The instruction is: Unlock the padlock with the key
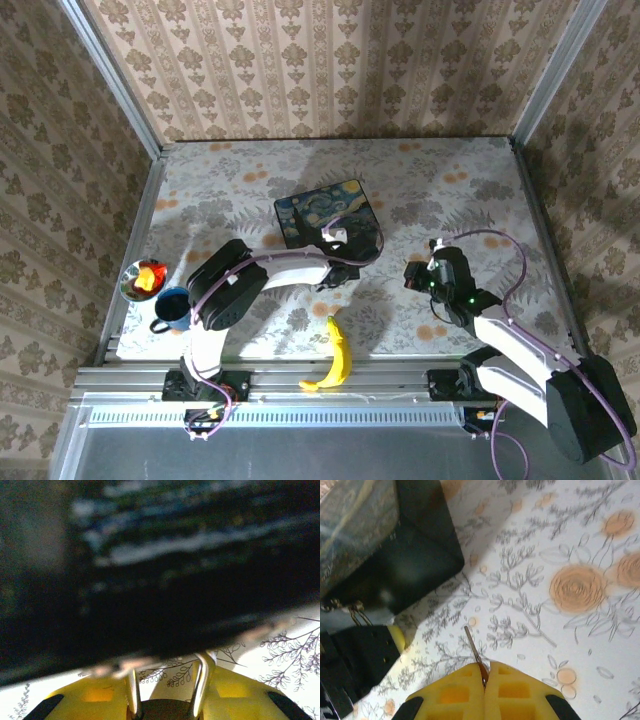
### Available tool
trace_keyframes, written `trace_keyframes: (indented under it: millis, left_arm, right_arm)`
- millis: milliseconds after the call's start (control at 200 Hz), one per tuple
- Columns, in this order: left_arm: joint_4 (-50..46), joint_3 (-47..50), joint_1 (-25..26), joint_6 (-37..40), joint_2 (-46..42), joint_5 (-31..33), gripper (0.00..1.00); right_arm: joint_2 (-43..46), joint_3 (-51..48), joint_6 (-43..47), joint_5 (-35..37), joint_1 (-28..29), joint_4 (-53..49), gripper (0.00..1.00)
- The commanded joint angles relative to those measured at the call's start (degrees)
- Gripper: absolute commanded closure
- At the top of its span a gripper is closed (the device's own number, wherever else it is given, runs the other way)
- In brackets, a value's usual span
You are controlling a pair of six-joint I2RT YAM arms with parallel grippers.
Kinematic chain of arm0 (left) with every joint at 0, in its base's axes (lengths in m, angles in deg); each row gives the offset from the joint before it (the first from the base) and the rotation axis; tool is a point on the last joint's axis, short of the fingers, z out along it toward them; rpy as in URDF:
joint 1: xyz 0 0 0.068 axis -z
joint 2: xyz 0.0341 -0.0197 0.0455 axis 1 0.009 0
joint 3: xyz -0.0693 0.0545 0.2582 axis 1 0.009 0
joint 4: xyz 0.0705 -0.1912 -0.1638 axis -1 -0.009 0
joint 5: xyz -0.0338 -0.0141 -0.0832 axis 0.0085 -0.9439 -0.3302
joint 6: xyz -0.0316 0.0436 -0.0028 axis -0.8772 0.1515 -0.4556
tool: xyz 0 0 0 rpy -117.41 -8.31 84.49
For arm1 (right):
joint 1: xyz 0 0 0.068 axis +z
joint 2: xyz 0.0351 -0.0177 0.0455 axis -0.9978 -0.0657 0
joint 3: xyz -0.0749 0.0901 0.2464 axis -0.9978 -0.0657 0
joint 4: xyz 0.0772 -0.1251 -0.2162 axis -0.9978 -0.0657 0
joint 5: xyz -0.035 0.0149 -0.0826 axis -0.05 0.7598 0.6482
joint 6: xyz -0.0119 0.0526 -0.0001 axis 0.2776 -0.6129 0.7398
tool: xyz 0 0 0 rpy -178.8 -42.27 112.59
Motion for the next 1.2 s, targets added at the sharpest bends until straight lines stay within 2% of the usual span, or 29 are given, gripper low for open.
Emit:
trace_keyframes:
  millis: [0, 455, 845, 1195]
  left_arm:
    - [4.05, -0.50, -0.81, 0.65, -0.95, -5.62, 1.00]
    - [6.88, -0.70, -2.30, -0.41, -1.47, -9.49, 1.00]
    - [12.25, 3.36, -3.81, -2.86, -3.49, -12.10, 1.00]
    - [15.21, 4.70, -5.36, -4.44, -4.18, -15.11, 1.00]
  right_arm:
    - [2.26, -2.61, -1.38, -0.07, 2.19, 4.59, 1.00]
    - [8.14, -10.34, -2.19, 8.48, 13.22, 7.86, 1.00]
    - [-0.13, -10.75, -1.46, 14.68, 22.76, 16.17, 1.00]
    - [-9.70, -8.97, -0.23, 14.87, 25.77, 24.10, 1.00]
